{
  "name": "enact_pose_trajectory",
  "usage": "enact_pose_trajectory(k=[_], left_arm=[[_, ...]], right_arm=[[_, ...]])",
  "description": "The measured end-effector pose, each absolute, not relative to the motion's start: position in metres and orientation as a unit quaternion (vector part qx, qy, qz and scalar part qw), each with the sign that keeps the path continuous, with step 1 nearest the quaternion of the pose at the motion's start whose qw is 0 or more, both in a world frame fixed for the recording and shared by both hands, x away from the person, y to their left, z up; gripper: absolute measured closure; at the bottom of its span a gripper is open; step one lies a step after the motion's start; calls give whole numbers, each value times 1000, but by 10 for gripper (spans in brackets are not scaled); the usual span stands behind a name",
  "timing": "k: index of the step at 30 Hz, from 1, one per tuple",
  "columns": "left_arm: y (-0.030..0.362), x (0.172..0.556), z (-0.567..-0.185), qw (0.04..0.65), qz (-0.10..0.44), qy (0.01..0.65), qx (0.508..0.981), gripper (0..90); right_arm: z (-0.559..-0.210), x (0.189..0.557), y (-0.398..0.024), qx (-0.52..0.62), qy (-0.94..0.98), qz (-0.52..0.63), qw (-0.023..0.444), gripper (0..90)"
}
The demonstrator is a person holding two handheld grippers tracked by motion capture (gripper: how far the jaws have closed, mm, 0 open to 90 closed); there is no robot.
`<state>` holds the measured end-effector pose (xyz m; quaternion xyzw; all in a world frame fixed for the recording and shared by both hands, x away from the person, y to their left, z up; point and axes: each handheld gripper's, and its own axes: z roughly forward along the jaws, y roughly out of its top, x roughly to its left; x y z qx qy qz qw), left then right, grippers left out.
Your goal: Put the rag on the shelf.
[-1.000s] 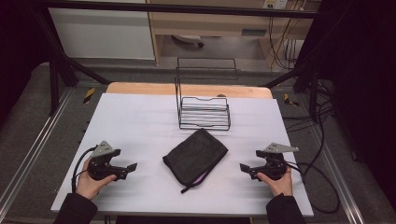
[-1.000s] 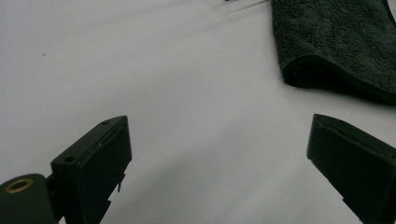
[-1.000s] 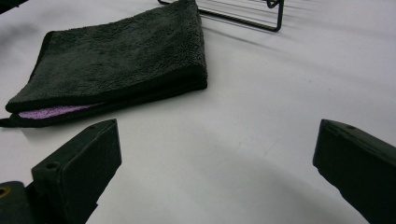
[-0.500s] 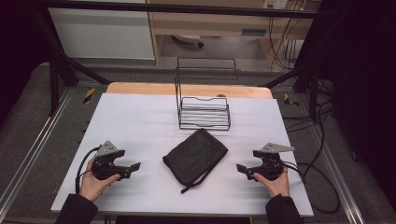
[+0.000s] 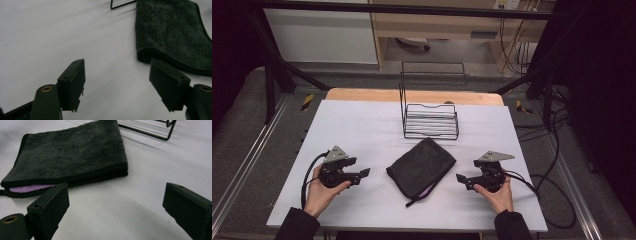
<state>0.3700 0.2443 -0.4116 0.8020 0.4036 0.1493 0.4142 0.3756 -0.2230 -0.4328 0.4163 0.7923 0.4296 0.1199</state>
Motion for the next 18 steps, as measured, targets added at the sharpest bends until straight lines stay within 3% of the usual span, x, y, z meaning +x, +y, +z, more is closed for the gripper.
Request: enact_pose_trajectory(k=[13, 18], left_arm=[[201, 386, -403, 404, 137, 388, 817, 393], [183, 394, -412, 394, 120, 385, 826, 434]], right_arm=[[-433, 393, -201, 430, 786, 427, 123, 187], [-437, 406, -197, 441, 779, 429, 123, 303]])
